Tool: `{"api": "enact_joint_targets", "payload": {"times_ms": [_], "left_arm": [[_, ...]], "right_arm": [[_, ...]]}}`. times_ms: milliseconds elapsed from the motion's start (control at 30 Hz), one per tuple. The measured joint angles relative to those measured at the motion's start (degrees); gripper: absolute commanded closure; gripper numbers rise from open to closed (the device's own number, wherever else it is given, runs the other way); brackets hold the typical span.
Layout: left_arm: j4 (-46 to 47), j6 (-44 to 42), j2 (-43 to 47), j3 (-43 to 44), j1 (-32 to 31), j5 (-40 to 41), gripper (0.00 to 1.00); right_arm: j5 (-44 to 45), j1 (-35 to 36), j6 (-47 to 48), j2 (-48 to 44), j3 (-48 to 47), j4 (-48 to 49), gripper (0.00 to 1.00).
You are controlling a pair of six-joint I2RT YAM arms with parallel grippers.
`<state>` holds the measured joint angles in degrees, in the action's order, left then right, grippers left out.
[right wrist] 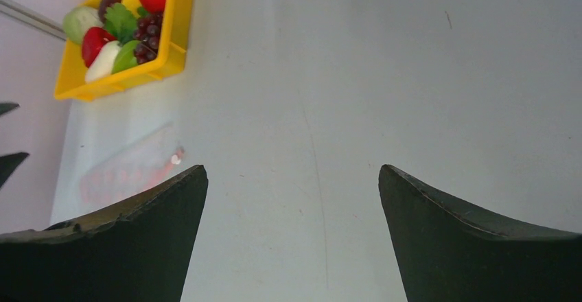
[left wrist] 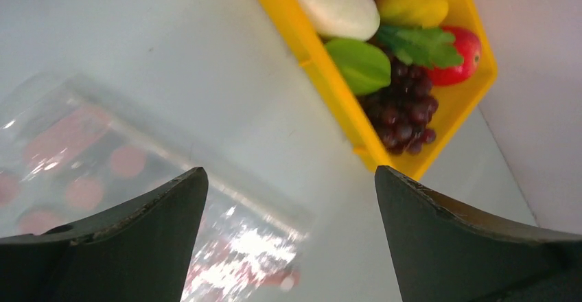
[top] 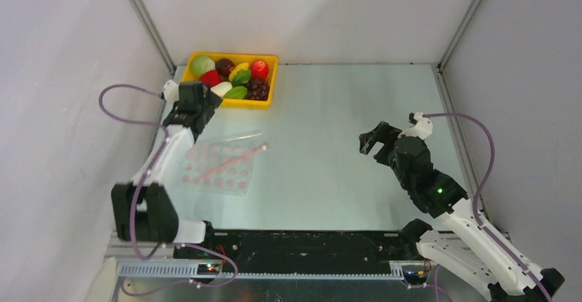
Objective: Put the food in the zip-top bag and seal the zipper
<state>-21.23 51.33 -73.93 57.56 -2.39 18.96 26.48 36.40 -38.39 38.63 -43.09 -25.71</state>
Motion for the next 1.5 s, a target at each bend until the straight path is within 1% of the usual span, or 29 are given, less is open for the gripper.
{"api": "enact_joint_targets", "payload": {"times_ms": [33, 133, 267, 333, 433, 567, 767, 900, 967, 1033, 1100, 1133, 1167, 1200, 1233, 1267, 1300, 1333, 1367, 1400, 1500], "left_arm": [[0.6, 0.3, -2.8, 1.8, 0.2, 0.0, 0.02], [0.9, 1.3, -14.8, 11.4, 0.7, 0.5, 0.02], [-1.4, 2.7, -29.5, 24.9, 0.9, 0.9, 0.02], [-2.3, 3.6, -33.1, 27.2, 0.9, 0.9, 0.02], [-3.7, 6.2, -35.9, 26.8, 0.9, 0.9, 0.02], [-4.0, 9.6, -37.0, 25.4, 0.9, 1.9, 0.01], [-3.2, 14.2, -40.1, 25.6, 0.9, 3.7, 0.04], [-3.4, 16.1, -42.3, 27.5, 0.9, 4.0, 0.06], [-3.3, 16.7, -43.6, 28.4, 0.9, 4.0, 0.09], [-3.3, 17.3, -45.0, 29.3, 0.9, 3.6, 0.14], [-3.4, 17.7, -46.6, 30.7, 0.9, 3.1, 0.22], [-3.3, 17.9, -47.5, 31.6, 0.9, 2.9, 0.29], [-3.4, 18.2, -48.1, 32.3, 0.9, 2.7, 0.32], [-3.4, 18.3, -48.7, 32.9, 0.9, 2.3, 0.40], [-3.3, 18.4, -48.9, 33.1, 0.8, 2.0, 0.43], [-3.3, 18.6, -49.0, 33.2, 0.7, 1.7, 0.49], [-3.2, 18.6, -49.0, 33.4, 0.5, 1.6, 0.53], [-3.0, 18.8, -49.0, 33.5, 0.4, 1.5, 0.59], [-2.9, 18.7, -49.0, 33.8, 0.2, 1.5, 0.62], [-2.8, 18.7, -49.0, 33.8, 0.0, 1.4, 0.68], [-2.9, 18.5, -49.0, 34.0, -0.8, 1.7, 0.79]], "right_arm": [[0.0, -0.2, 0.0, 0.5, 0.0, -0.1, 0.01], [-0.4, -1.3, 0.5, 1.8, 0.1, -0.3, 0.00], [-0.6, -3.1, 0.9, 2.8, 0.1, -0.5, 0.01], [-0.9, -4.1, 1.0, 3.1, 0.1, -0.6, 0.01], [-1.7, -5.8, 1.1, 3.7, 0.2, -0.6, 0.00], [-3.3, -7.4, 1.1, 4.1, 1.0, -0.5, 0.01], [-5.8, -8.4, 1.1, 4.6, 2.1, -0.6, 0.01], [-6.4, -8.7, 1.1, 4.5, 2.4, -0.6, 0.00], [-6.6, -8.9, 1.1, 4.3, 2.6, -0.6, 0.01], [-6.7, -9.0, 1.1, 4.3, 2.7, -0.6, 0.01], [-6.7, -9.1, 1.1, 4.2, 2.7, -0.7, 0.01], [-6.8, -9.2, 1.1, 4.2, 2.8, -0.7, 0.01], [-6.8, -9.3, 1.1, 4.2, 2.8, -0.7, 0.01], [-6.9, -9.4, 1.1, 4.2, 2.8, -0.7, 0.00], [-6.9, -9.5, 1.1, 4.2, 2.8, -0.8, 0.01], [-6.9, -9.6, 1.1, 4.2, 2.8, -0.8, 0.00], [-6.9, -9.6, 1.1, 4.2, 2.8, -0.9, 0.01], [-7.0, -9.6, 1.1, 4.2, 2.8, -0.9, 0.01], [-7.0, -9.6, 1.0, 4.2, 2.8, -1.0, 0.01], [-7.1, -9.7, 1.0, 4.3, 2.8, -1.0, 0.01], [-7.5, -9.8, 0.9, 4.5, 2.8, -1.3, 0.01]]}}
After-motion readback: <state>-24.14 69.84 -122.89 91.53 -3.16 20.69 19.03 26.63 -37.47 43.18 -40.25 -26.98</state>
